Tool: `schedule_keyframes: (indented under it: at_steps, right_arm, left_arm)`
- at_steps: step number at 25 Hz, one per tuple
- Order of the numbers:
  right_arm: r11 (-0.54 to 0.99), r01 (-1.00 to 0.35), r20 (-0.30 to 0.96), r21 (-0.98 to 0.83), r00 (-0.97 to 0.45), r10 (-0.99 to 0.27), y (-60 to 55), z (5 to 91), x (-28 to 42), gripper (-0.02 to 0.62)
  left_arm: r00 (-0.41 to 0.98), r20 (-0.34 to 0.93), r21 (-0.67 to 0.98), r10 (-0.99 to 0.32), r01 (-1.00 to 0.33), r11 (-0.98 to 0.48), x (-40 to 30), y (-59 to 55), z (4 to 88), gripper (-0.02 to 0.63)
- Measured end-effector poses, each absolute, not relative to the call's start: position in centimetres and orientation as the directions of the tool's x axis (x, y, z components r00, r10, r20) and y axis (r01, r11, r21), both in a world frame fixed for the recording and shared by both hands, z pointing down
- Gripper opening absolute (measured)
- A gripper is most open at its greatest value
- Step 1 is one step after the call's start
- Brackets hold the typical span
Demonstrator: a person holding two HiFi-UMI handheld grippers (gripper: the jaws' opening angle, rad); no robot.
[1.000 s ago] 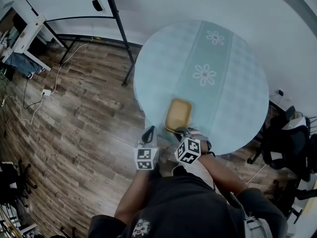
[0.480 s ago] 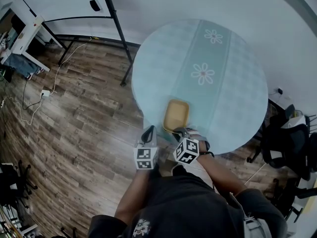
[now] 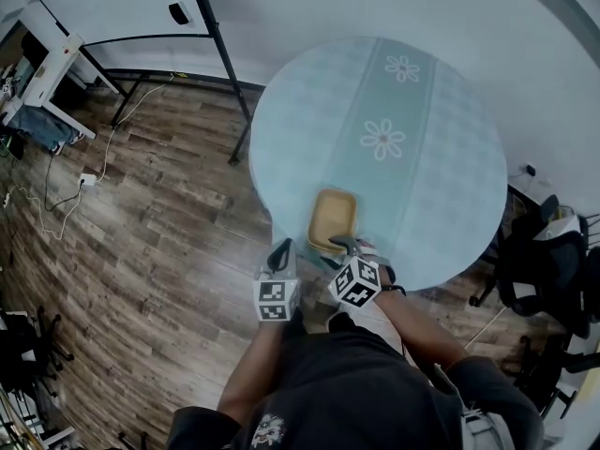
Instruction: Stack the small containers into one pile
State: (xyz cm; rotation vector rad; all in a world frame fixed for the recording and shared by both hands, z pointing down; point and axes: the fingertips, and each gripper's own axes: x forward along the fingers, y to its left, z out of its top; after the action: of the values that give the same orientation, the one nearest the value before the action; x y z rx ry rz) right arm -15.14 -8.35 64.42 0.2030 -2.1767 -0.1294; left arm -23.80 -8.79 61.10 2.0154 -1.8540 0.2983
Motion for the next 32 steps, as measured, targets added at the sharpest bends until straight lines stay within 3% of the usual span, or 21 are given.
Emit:
schedule_keyframes:
  at_steps: [7, 12, 18, 20, 22, 32]
  right_arm:
    - [0.970, -0.169, 0.763, 0.176, -0.600, -0.243, -9.3, 63.1, -14.8, 0.195]
    - [0.948, -0.291, 0.701, 0.128, -0.650, -0.294, -10.6, 61.1, -14.4, 0.193]
    - [0.893, -0.442, 0.600, 0.091, -0.691, -0.403, -12.8, 57.6, -13.1, 0.130]
    - [0.872, -0.481, 0.566, 0.084, -0.697, -0.440, -13.4, 56.3, -12.6, 0.086]
    - [0.849, -0.523, 0.532, 0.076, -0.699, -0.478, -14.0, 54.9, -12.2, 0.002]
    - [0.743, -0.663, 0.349, 0.096, -0.676, -0.649, -16.2, 48.2, -9.2, 0.001]
  left_arm:
    - [0.118, 0.408, 0.134, -0.905, -0.989, -0.068, -23.6, -9.2, 60.8, 0.006]
    - [0.132, 0.401, 0.124, -0.906, -0.988, -0.089, -23.0, -9.3, 60.2, 0.006]
    - [0.158, 0.386, 0.109, -0.909, -0.986, -0.125, -21.9, -9.5, 58.9, 0.006]
    - [0.167, 0.376, 0.101, -0.911, -0.985, -0.139, -21.5, -9.7, 58.2, 0.006]
    - [0.177, 0.362, 0.097, -0.915, -0.984, -0.152, -21.2, -10.0, 57.4, 0.006]
    - [0.196, 0.234, 0.052, -0.952, -0.981, -0.189, -20.3, -12.5, 50.4, 0.006]
